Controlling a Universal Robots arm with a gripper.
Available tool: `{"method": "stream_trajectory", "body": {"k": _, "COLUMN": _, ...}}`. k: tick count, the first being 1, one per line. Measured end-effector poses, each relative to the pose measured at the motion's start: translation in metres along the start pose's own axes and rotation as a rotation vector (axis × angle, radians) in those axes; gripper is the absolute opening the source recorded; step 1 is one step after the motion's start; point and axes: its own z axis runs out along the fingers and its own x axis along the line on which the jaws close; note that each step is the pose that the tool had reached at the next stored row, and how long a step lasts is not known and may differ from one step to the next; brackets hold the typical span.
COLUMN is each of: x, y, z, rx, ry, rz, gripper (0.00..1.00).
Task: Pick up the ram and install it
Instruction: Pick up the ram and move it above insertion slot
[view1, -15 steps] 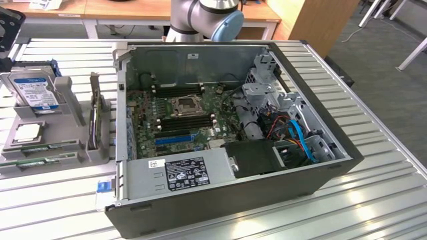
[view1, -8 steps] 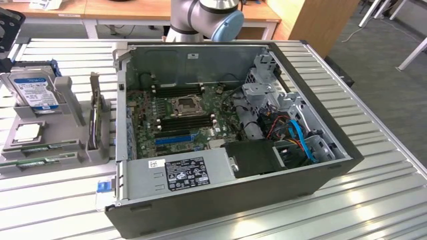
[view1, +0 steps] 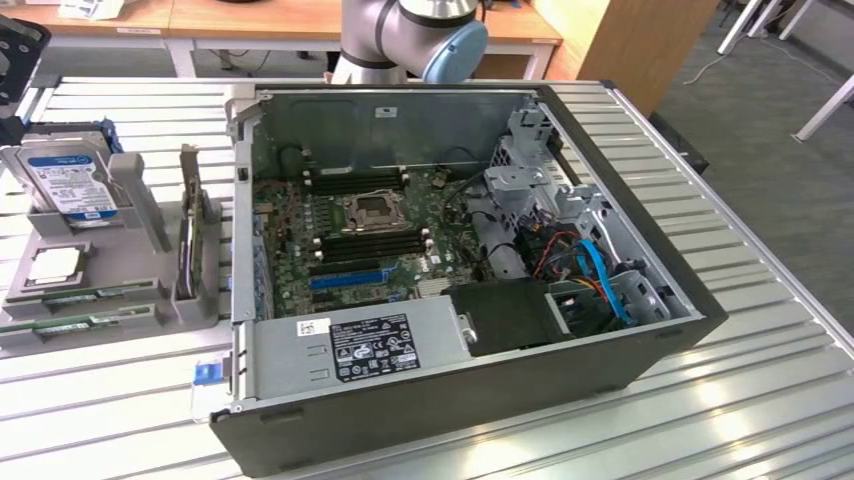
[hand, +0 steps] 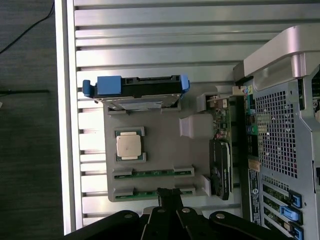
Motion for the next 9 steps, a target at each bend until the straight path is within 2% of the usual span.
{"method": "stream_trajectory", "body": {"k": 5, "x": 0.0000, "y": 0.0000, "z": 0.0000, "rx": -0.0006, "ry": 0.0012, "rz": -0.026, "gripper": 0.10}}
{"method": "stream_trajectory", "body": {"k": 9, "x": 0.0000, "y": 0.0000, "z": 0.0000, "rx": -0.0021, "ry": 0.0041, "rz": -0.091, "gripper": 0.10}}
